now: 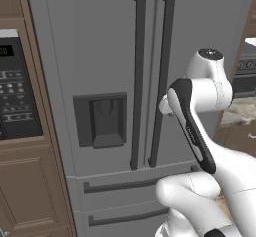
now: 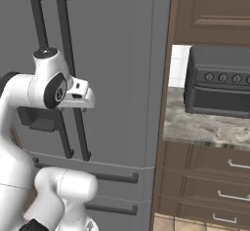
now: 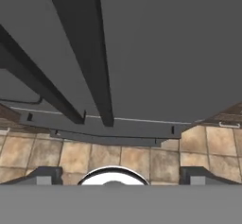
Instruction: Retrieve the kiwi and orange from the fridge and place them into the bowl on the dining table.
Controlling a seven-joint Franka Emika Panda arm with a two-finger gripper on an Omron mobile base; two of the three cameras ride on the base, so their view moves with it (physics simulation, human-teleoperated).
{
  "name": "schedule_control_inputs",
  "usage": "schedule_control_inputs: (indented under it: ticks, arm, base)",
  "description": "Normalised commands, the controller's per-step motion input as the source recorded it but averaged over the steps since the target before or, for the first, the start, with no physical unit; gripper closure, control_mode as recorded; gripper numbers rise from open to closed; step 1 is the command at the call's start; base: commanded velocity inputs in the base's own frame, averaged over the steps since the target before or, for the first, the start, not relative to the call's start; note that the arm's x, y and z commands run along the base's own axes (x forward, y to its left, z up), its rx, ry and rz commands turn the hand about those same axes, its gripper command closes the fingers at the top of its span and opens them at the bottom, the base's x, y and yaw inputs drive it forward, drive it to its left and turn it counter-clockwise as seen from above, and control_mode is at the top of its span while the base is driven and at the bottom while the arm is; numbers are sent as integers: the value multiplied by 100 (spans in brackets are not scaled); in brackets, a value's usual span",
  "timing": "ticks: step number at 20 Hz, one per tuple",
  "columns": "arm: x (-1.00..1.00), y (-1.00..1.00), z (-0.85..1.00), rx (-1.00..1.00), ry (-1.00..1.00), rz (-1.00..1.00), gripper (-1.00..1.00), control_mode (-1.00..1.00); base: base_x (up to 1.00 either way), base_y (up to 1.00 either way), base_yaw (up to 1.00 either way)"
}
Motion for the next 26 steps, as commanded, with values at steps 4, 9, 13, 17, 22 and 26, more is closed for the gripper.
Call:
schedule_control_inputs:
  ticks: [4,9,13,17,22,26]
  arm:
    - [-57,3,0,0,-16,0,-100,-100]
    - [-46,3,0,0,-12,0,-100,-100]
    - [-35,2,0,0,-7,0,-100,-100]
    - [-30,1,0,0,-5,0,-100,-100]
    - [-31,0,0,0,-6,0,-100,-100]
    - [-31,0,0,0,-9,0,-100,-100]
  base:
    - [0,0,0]
    - [0,0,0]
    - [0,0,0]
    - [0,0,0]
    - [0,0,0]
    - [0,0,0]
